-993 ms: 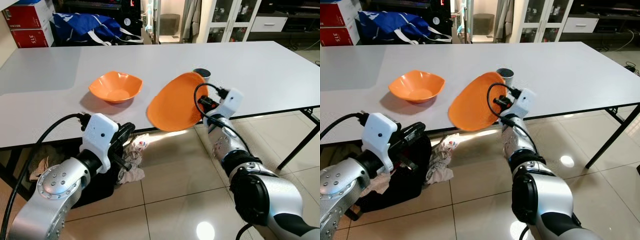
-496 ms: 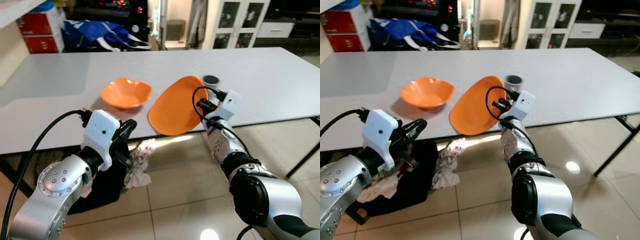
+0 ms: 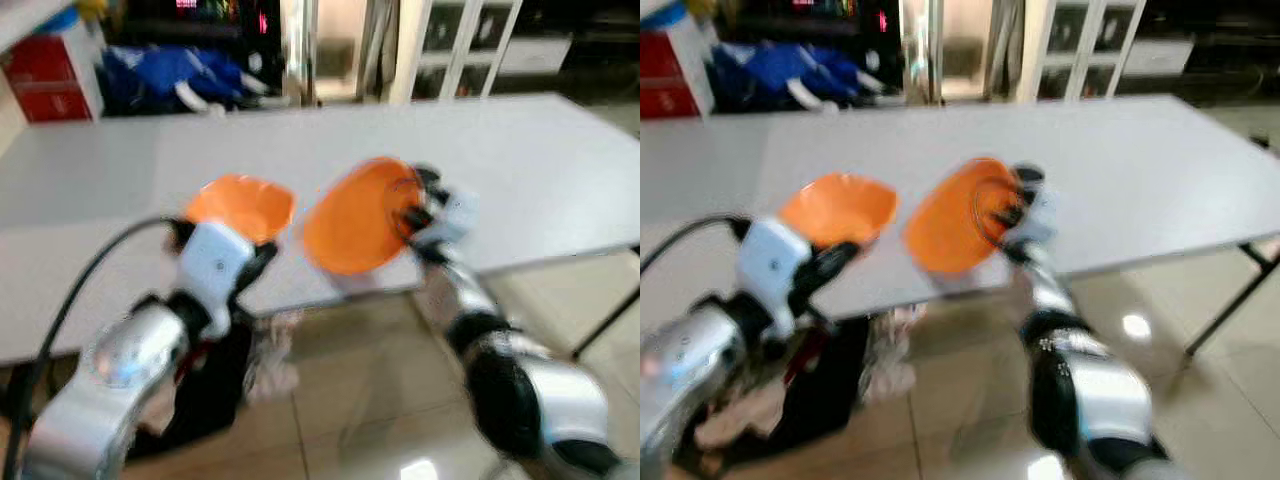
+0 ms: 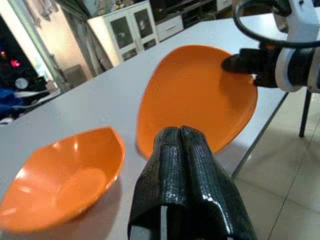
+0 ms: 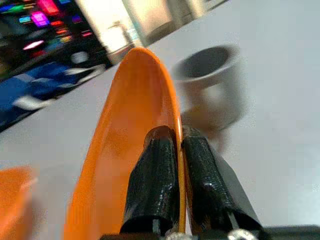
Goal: Setting the table
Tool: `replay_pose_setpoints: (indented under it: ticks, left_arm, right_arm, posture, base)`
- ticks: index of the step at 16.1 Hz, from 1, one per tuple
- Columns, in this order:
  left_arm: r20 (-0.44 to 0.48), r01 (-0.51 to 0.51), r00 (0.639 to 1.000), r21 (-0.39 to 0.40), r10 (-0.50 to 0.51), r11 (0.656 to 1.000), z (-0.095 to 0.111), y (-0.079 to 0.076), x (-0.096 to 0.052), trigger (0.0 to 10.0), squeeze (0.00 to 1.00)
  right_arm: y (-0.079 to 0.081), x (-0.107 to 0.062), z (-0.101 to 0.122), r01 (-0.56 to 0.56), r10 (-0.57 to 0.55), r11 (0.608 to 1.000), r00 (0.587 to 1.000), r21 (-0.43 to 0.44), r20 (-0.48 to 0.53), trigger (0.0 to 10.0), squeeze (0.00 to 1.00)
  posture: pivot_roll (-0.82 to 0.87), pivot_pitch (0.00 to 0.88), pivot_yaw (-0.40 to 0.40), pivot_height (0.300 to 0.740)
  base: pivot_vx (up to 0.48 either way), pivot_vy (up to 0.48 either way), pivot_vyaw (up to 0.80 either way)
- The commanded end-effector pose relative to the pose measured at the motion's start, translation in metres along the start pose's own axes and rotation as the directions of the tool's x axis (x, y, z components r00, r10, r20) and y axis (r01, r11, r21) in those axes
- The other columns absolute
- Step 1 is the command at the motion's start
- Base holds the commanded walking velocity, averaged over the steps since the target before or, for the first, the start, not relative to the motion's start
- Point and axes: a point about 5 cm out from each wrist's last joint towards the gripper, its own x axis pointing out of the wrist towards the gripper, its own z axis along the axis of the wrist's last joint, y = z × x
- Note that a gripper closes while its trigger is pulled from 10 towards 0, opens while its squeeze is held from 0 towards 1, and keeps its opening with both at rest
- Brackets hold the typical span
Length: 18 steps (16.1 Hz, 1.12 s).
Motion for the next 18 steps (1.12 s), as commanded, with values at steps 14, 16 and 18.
replay_pose_setpoints:
  ticks: [14, 16, 18]
  left_arm:
    - [0.008, -0.048, 0.999, -0.019, 0.048, 0.999, 0.000, 0.006, -0.002, 10.0, 0.09]
    - [0.009, -0.048, 0.999, -0.023, 0.048, 0.999, 0.000, 0.006, -0.002, 10.0, 0.09]
    - [0.009, -0.048, 0.999, -0.023, 0.048, 0.999, 0.001, 0.006, -0.003, 10.0, 0.09]
  right_arm:
    - [0.018, -0.003, -0.019, -0.066, 0.063, 0.997, 0.994, -0.036, -0.086, 0.0, 0.00]
    - [0.018, -0.004, -0.022, -0.058, 0.057, 0.998, 0.992, -0.007, -0.110, 0.0, 0.00]
    - [0.016, -0.005, -0.024, -0.048, 0.047, 0.999, 0.991, -0.007, -0.123, 0.0, 0.00]
  posture:
    - [0.17, 0.000, -0.018, 0.736]
    - [0.17, 0.000, -0.018, 0.736]
    - [0.17, 0.000, -0.013, 0.736]
  base:
    - [0.132, 0.000, 0.00]
    - [0.000, 0.000, 0.00]
    - [0.000, 0.000, 0.00]
